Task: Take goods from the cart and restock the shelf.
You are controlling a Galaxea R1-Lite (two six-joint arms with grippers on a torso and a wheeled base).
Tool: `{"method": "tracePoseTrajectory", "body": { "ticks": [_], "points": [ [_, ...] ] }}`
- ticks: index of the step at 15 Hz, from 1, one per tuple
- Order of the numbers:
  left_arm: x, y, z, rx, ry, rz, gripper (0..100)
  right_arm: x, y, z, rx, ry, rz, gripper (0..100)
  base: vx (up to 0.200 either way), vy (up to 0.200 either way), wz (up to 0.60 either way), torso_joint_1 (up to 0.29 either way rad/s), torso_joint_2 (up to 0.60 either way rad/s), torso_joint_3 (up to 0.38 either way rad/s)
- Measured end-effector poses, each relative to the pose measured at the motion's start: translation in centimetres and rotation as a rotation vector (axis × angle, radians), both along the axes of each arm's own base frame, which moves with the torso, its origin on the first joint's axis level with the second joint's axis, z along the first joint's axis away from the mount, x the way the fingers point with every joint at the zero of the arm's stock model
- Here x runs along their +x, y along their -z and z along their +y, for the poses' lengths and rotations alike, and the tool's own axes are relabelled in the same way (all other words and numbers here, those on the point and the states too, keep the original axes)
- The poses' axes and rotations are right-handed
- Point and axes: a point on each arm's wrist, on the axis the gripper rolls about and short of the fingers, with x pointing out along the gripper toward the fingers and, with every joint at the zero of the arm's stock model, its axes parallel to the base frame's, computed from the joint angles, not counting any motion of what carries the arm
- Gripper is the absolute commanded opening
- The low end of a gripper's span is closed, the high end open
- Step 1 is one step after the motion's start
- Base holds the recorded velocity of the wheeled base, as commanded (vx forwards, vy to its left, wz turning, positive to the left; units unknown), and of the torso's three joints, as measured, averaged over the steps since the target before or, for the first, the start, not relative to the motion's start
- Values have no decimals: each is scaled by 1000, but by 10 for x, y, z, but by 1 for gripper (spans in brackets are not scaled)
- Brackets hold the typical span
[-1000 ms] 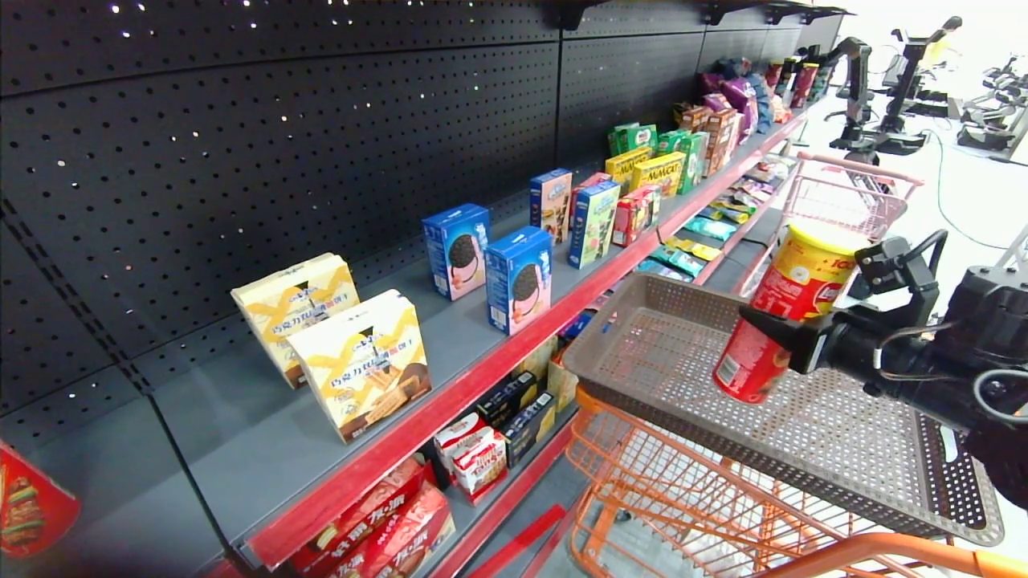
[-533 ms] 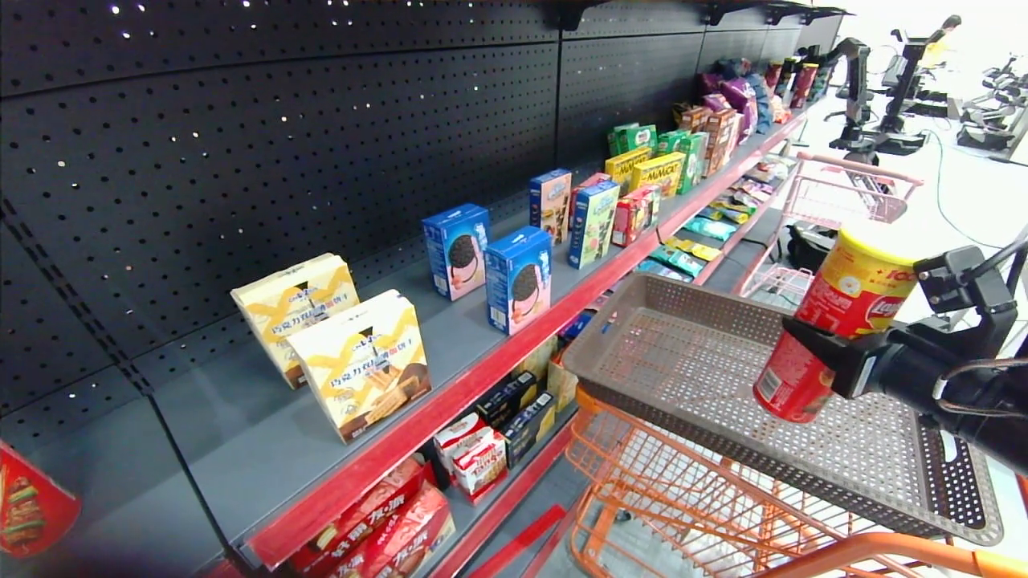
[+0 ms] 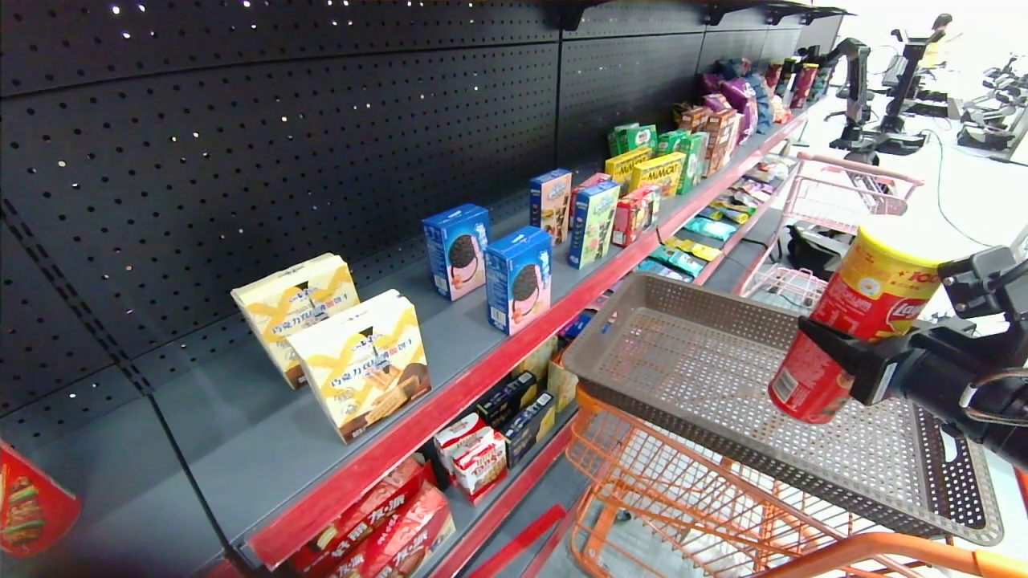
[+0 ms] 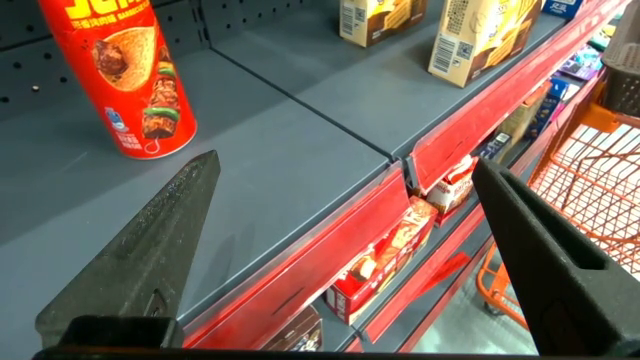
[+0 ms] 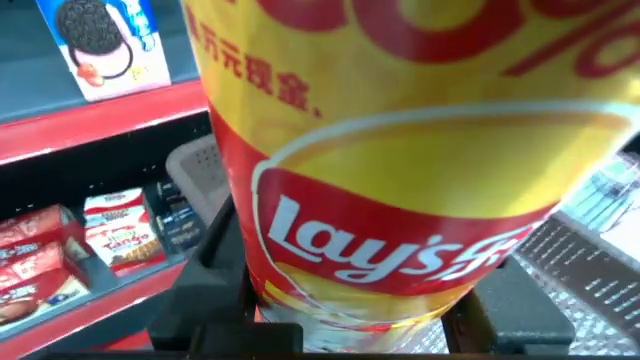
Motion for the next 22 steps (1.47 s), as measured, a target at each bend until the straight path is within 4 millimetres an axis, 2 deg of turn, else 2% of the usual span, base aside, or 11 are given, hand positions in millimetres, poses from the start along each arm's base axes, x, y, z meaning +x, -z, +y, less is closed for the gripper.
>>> {"method": "tracePoseTrajectory", "body": {
  "ticks": [5, 6, 12, 16, 22],
  "points": [
    [0, 0, 0, 0, 0, 0, 100, -6, 5, -5, -69, 19, -4, 0, 0, 0, 0, 0, 0, 0],
    [0, 0, 0, 0, 0, 0, 100, -7, 3, -6, -78, -19, -10, 0, 0, 0, 0, 0, 0, 0],
    [0, 0, 0, 0, 0, 0, 100, -13, 1, -5, -86, -44, -12, 0, 0, 0, 600, 2, 5, 3],
    [0, 0, 0, 0, 0, 0, 100, -14, 4, -6, -120, -15, -8, 0, 0, 0, 0, 0, 0, 0],
    [0, 0, 0, 0, 0, 0, 100, -19, 9, 2, -129, -53, 13, 0, 0, 0, 600, 1, 2, 2]
  ]
}}
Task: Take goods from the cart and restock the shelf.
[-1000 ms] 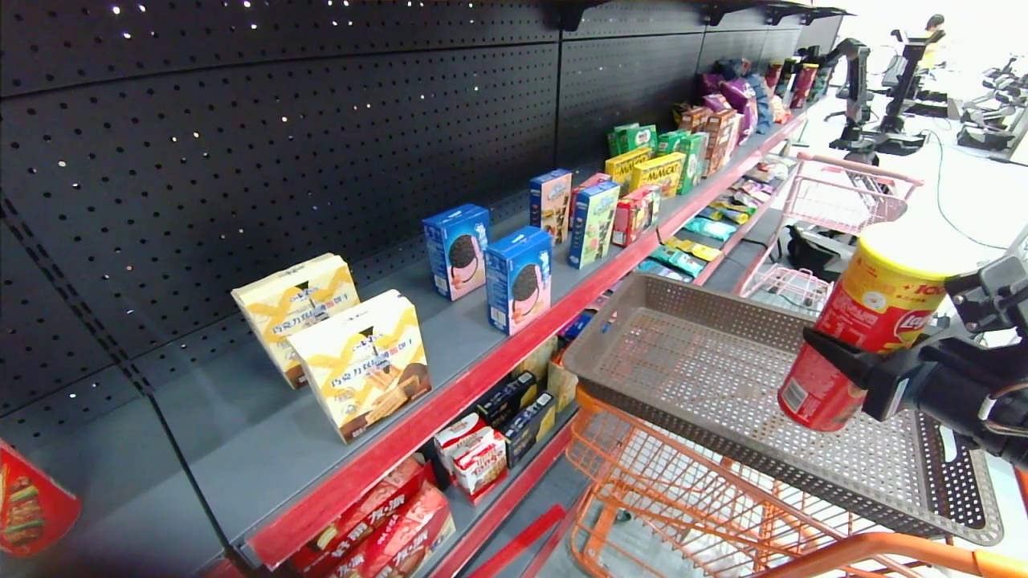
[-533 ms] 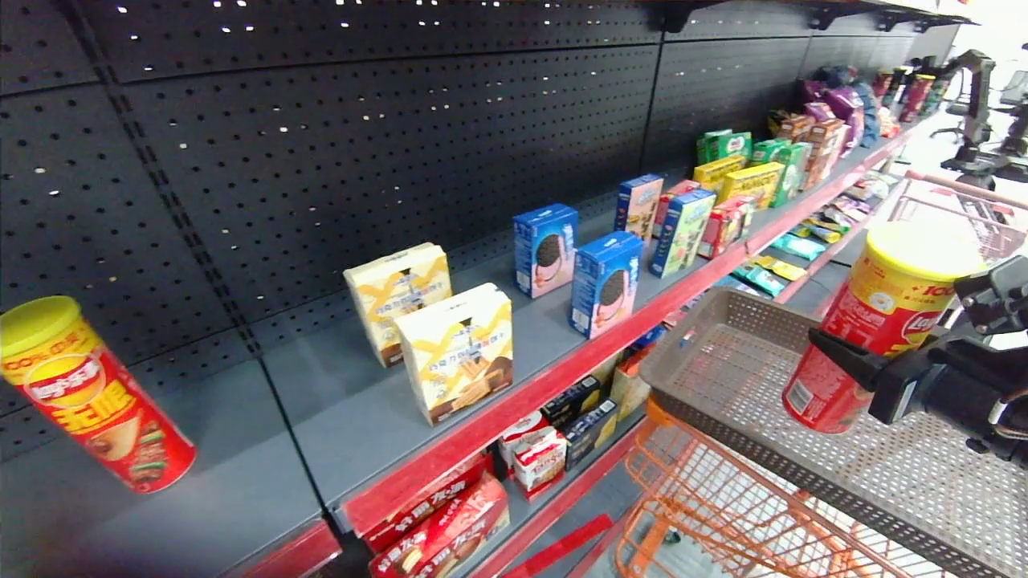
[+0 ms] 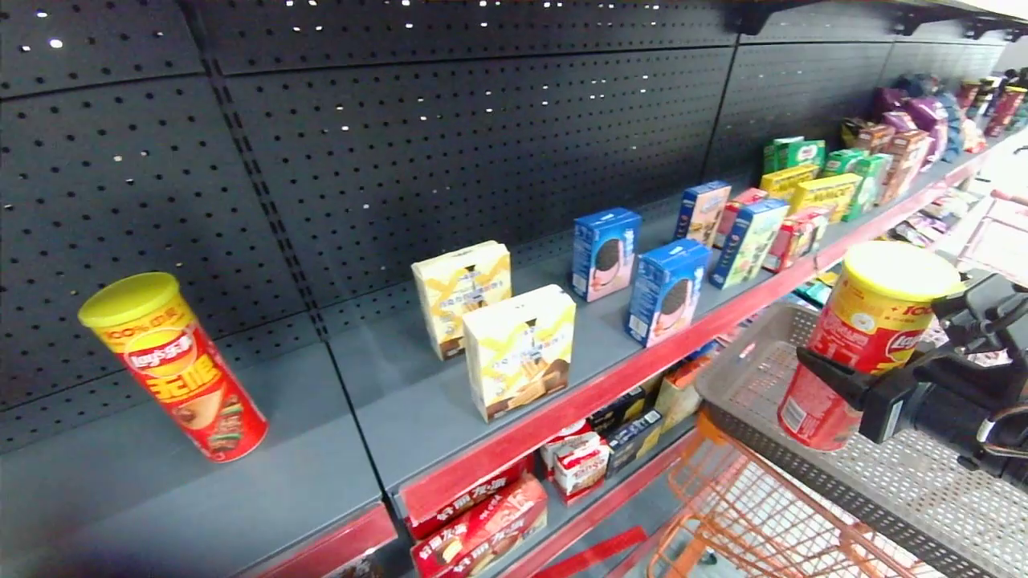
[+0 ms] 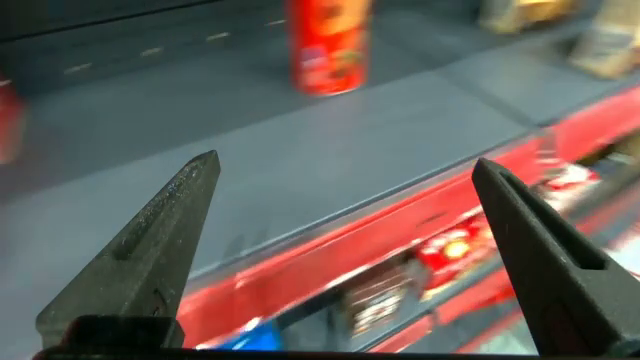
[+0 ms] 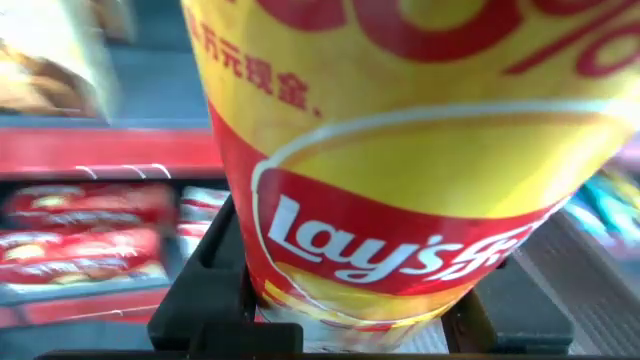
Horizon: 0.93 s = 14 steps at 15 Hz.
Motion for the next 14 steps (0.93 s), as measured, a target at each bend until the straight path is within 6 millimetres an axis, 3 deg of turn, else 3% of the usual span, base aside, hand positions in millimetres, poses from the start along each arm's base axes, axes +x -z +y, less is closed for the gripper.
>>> {"method": "tracePoseTrajectory", "body": {
  "ticks": [3, 8, 14],
  "points": [
    [0, 0, 0, 0, 0, 0, 100, 0, -1, 1, 2, -5, -4, 0, 0, 0, 600, 4, -2, 2],
    [0, 0, 0, 0, 1, 0, 100, -3, -4, 7, 16, -47, 35, 0, 0, 0, 0, 0, 0, 0],
    [0, 0, 0, 0, 0, 0, 100, -8, -47, 25, 121, -232, 56, 0, 0, 0, 0, 0, 0, 0]
  ]
}}
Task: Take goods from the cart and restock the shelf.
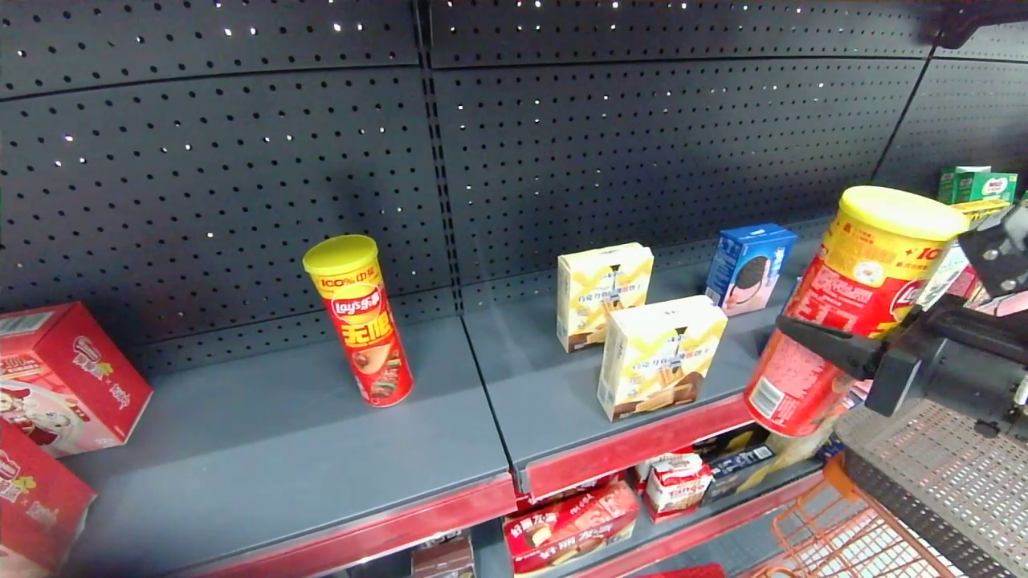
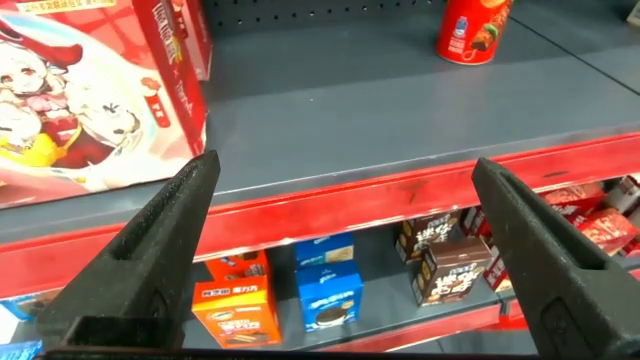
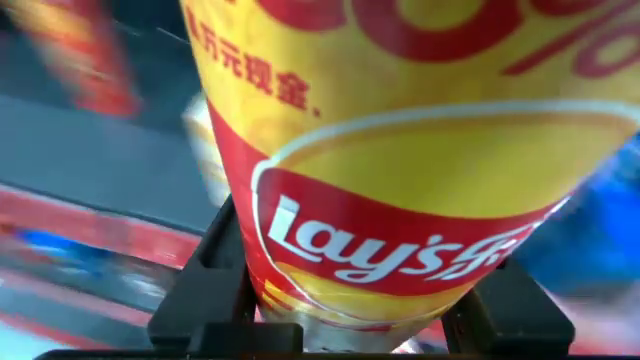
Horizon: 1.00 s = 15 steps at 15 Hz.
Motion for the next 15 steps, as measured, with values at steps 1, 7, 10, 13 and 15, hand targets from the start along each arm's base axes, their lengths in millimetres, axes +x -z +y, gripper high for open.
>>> {"method": "tracePoseTrajectory", "body": {
  "ticks": [1, 7, 10, 13, 15],
  "points": [
    [0, 0, 0, 0, 0, 0, 100, -3, -5, 5, 23, -51, -8, 0, 0, 0, 0, 0, 0, 0],
    [0, 0, 0, 0, 0, 0, 100, -17, -20, 37, 63, -268, -114, 0, 0, 0, 0, 0, 0, 0],
    [0, 0, 0, 0, 0, 0, 100, -11, -16, 47, 53, -258, -132, 0, 0, 0, 0, 0, 0, 0],
    [0, 0, 0, 0, 0, 0, 100, -9, -11, 59, 32, -288, -108, 0, 0, 0, 0, 0, 0, 0],
    [0, 0, 0, 0, 0, 0, 100, -8, -10, 65, 27, -306, -103, 0, 0, 0, 0, 0, 0, 0]
  ]
}}
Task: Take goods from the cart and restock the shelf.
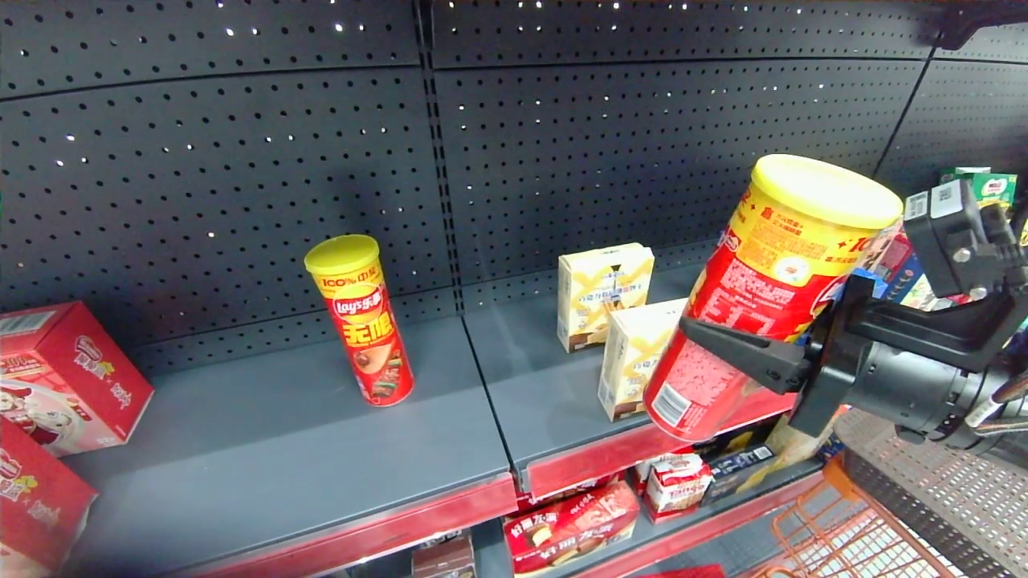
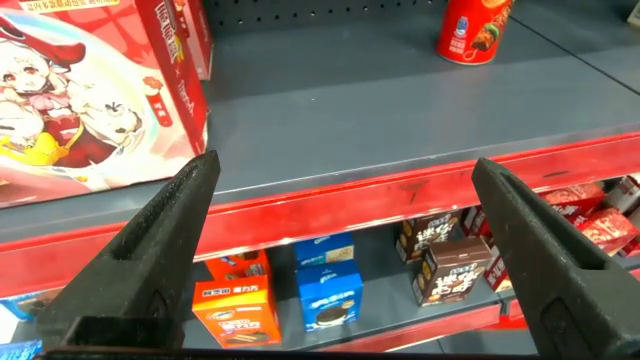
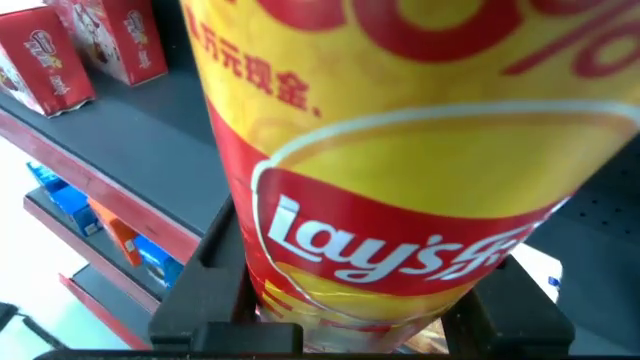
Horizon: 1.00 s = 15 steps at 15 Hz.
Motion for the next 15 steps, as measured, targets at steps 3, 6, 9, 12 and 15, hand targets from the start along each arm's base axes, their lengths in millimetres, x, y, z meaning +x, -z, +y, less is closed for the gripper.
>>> {"method": "tracePoseTrajectory", "body": {
  "ticks": [3, 6, 9, 12, 15],
  "points": [
    [0, 0, 0, 0, 0, 0, 100, 2, 0, 6, -3, -17, 4, 0, 0, 0, 0, 0, 0, 0],
    [0, 0, 0, 0, 0, 0, 100, 1, 2, 9, -6, -21, 10, 0, 0, 0, 0, 0, 0, 0],
    [0, 0, 0, -1, 0, 0, 100, 0, 6, 8, -33, -13, -3, 0, 0, 0, 0, 0, 0, 0],
    [0, 0, 0, 0, 0, 0, 100, -1, 10, 9, -70, -17, -22, 0, 0, 0, 600, -1, -1, 2],
    [0, 0, 0, -1, 0, 0, 100, 0, 9, 11, -70, -21, -24, 0, 0, 0, 0, 0, 0, 0]
  ]
}}
